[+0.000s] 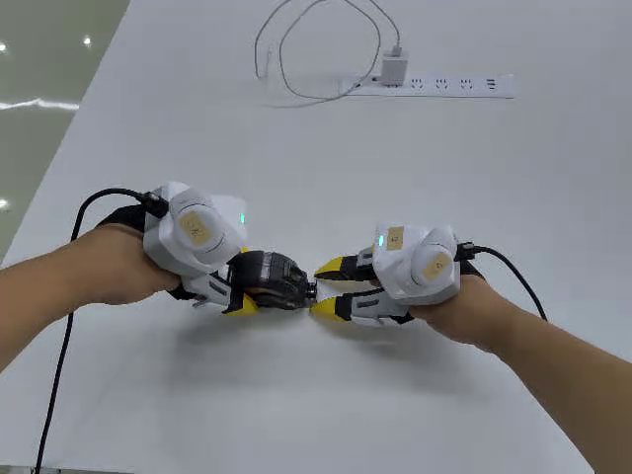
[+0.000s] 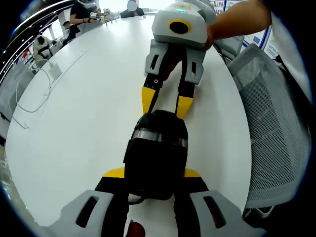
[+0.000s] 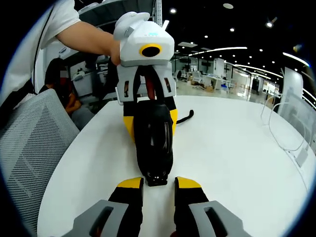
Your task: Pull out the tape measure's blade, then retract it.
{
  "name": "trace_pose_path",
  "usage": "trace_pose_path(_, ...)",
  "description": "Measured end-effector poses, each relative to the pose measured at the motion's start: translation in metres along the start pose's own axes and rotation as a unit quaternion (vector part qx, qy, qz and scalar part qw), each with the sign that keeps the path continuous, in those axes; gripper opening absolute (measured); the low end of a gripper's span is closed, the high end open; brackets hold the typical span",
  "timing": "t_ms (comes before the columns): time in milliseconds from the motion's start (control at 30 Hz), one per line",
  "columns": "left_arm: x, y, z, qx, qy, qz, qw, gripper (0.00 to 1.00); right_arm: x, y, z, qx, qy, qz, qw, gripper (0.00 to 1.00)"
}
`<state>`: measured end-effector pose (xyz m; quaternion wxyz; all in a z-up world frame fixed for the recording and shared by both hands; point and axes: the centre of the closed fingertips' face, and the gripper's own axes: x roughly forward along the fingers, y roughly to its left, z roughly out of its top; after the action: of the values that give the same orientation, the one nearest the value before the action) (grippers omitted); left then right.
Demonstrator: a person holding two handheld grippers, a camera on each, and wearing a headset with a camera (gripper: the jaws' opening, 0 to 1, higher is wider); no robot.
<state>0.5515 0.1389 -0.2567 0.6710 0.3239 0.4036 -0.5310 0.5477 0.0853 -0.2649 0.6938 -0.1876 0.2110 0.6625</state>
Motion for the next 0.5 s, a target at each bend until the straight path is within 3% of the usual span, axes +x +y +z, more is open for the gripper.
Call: trace_pose_path(500, -0.0004, 0.0001, -0.0003, 0.0, 0.0, 0.0, 1.0, 0.3, 0.0034, 0.0006, 0.0009, -0.009, -0.003, 0.004, 0.9999, 0.13)
